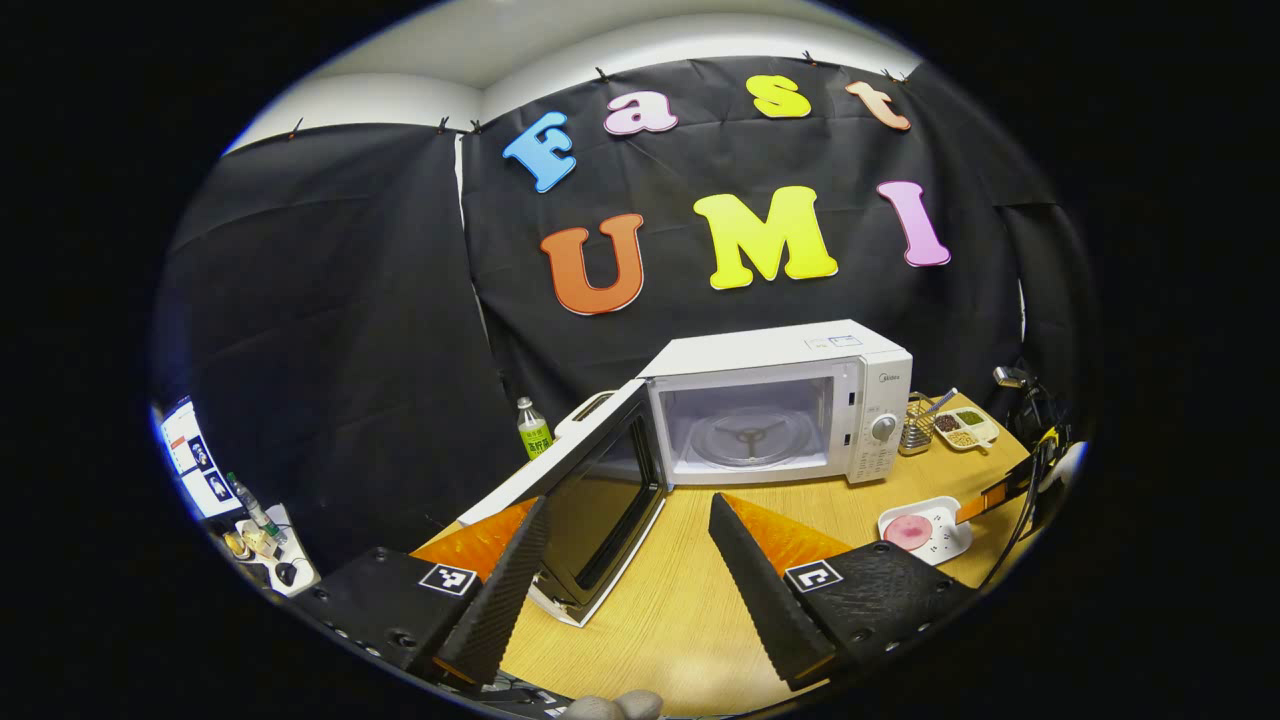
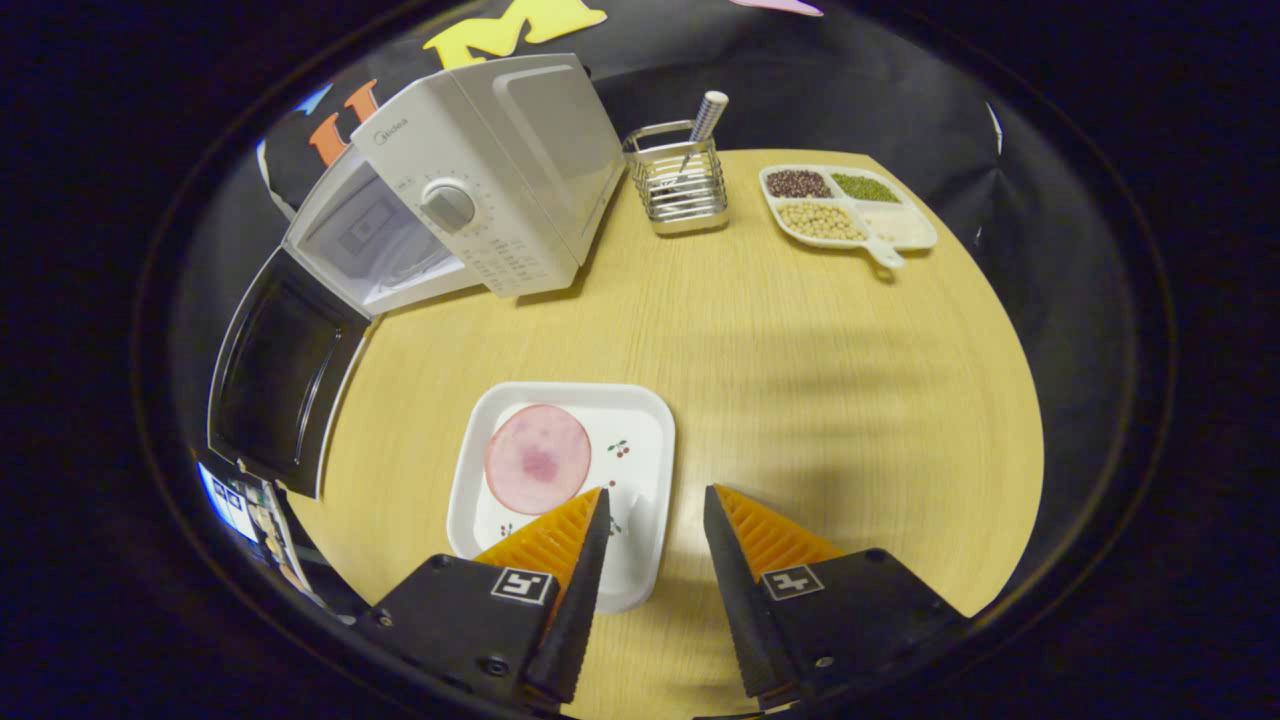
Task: Open the microwave oven with the left hand, put the food in, and close the microwave oven.
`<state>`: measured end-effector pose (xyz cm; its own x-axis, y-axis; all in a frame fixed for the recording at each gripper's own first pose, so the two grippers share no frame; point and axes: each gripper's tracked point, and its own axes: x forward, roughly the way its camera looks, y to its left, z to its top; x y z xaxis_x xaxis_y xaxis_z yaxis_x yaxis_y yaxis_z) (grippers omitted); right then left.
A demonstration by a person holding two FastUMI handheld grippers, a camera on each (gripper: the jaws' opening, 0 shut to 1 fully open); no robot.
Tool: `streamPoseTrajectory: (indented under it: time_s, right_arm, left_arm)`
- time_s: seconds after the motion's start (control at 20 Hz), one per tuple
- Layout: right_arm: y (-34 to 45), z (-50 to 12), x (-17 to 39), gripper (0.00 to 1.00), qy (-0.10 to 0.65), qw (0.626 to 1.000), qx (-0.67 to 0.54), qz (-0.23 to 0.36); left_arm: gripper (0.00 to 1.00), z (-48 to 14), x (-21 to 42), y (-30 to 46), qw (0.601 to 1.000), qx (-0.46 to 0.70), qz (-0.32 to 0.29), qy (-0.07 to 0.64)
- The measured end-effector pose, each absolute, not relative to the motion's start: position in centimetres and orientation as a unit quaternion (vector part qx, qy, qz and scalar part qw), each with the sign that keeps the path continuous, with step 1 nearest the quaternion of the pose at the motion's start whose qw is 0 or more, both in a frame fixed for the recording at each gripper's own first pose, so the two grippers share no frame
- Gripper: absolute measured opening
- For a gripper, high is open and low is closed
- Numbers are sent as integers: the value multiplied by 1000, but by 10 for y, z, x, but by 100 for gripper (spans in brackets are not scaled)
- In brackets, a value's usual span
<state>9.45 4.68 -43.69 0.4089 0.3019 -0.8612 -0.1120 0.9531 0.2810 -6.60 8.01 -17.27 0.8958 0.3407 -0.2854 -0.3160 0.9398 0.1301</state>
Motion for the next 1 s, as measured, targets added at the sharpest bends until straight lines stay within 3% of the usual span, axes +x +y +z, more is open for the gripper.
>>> streamPoseTrajectory:
  time_s: [0.05,0.1,0.2,0.25,0.35,0.6,0.65,0.7,0.75,0.85,0.9,0.95,1.0]
  right_arm:
    - [46,-441,94,48,537,829,92,124]
    - [43,-444,92,39,545,825,91,121]
    - [43,-446,90,29,558,815,98,121]
    - [44,-446,91,39,563,811,102,123]
    - [45,-446,92,33,573,802,109,128]
    - [51,-447,96,33,599,782,105,135]
    - [50,-448,96,20,605,779,102,129]
    - [49,-448,96,16,611,776,102,120]
    - [49,-448,98,26,616,772,105,114]
    - [48,-448,99,20,625,765,108,106]
    - [48,-449,99,3,629,763,107,102]
    - [46,-450,99,0,632,762,105,98]
    - [46,-449,99,7,633,761,104,95]
  left_arm:
    - [96,-171,-67,75,972,38,172,154]
    - [96,-170,-68,72,972,36,175,154]
    - [96,-168,-71,64,970,32,182,156]
    - [96,-168,-74,62,969,31,186,157]
    - [96,-167,-78,58,968,28,194,157]
    - [96,-167,-94,52,962,25,218,162]
    - [96,-167,-98,52,961,25,222,162]
    - [96,-168,-101,52,960,25,226,163]
    - [96,-169,-103,52,959,26,229,165]
    - [96,-173,-108,53,956,21,237,170]
    - [96,-174,-110,52,956,18,239,171]
    - [96,-174,-111,51,956,15,239,171]
    - [96,-174,-112,51,956,17,239,171]
